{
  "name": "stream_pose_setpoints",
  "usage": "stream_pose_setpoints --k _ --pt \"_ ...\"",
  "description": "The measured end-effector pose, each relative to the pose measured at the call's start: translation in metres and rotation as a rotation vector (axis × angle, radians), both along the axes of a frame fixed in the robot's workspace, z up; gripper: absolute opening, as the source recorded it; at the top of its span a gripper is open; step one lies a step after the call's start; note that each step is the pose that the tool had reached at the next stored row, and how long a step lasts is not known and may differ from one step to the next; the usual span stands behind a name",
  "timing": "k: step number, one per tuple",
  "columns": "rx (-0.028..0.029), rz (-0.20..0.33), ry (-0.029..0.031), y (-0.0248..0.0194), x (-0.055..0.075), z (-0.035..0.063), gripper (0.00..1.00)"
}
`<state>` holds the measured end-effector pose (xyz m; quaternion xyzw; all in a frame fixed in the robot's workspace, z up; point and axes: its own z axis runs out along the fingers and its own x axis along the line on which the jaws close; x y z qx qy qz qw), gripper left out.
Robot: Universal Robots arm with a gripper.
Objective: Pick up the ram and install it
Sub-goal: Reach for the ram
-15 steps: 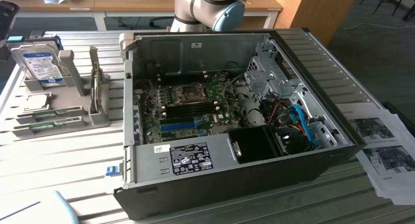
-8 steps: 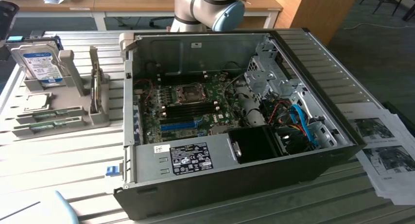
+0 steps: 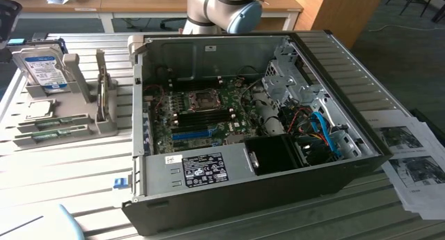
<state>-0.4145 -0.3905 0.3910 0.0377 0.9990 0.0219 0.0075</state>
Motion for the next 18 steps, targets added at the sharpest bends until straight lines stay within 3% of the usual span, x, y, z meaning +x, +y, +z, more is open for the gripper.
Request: stream_pose_setpoints --k 12,18 --pt "0.0 0.0 0.0 0.0176 0.0 -0.0021 0.09" --pt "0.0 0.0 0.0 0.0242 -0.001 -0.0035 0.09"
